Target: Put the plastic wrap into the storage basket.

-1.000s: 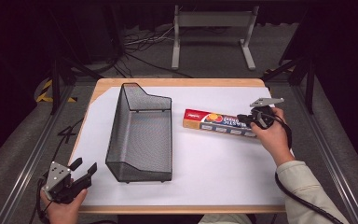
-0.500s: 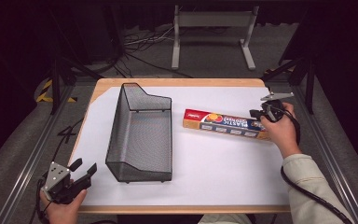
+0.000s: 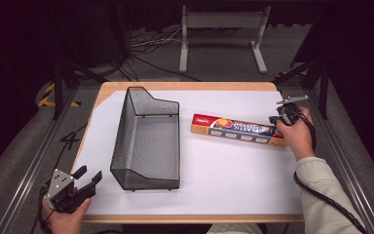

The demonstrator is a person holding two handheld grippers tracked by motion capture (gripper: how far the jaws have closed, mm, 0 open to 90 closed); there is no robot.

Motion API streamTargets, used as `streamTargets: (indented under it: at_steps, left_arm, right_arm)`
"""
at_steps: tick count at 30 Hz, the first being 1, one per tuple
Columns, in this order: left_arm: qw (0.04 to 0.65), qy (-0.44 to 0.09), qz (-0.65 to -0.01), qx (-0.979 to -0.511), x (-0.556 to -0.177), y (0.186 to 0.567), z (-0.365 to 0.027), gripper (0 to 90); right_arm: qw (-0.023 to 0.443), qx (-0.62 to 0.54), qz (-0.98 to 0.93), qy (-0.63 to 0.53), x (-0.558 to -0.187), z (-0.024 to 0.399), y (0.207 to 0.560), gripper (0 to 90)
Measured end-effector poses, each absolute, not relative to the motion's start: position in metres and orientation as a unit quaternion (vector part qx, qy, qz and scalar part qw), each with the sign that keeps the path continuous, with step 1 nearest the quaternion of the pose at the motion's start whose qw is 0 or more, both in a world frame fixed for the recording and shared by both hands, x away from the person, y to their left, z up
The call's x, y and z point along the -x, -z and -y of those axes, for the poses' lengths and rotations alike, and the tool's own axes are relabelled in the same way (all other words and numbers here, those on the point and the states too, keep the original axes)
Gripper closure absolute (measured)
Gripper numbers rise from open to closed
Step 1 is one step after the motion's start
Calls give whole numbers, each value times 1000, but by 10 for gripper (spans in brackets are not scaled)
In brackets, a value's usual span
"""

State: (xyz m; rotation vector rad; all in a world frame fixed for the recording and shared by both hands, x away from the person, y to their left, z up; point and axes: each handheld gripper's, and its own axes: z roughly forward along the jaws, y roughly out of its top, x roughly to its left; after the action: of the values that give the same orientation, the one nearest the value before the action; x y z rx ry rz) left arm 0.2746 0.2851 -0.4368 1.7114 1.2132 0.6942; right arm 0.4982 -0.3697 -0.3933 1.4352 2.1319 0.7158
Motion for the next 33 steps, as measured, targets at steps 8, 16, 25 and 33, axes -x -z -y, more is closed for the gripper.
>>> streamTargets:
  at_steps: [8,16,25,33]
  left_arm:
    - [451,-281,-492,-690,-273,436,-285,412]
    - [451,-283,-491,-689,-274,436,-285,412]
    - [449,-280,-488,-694,-278,435,-280,412]
    - [452,-278,-482,-698,-283,435,-276,412]
  right_arm:
    - [200,-540,-782,-237,-498,379,400,900]
    - [169,-542,-787,-241,-482,380,397,900]
    - [126,-524,-804,-252,-450,376,388,900]
    - [124,-507,-818,-241,-435,369,388,900]
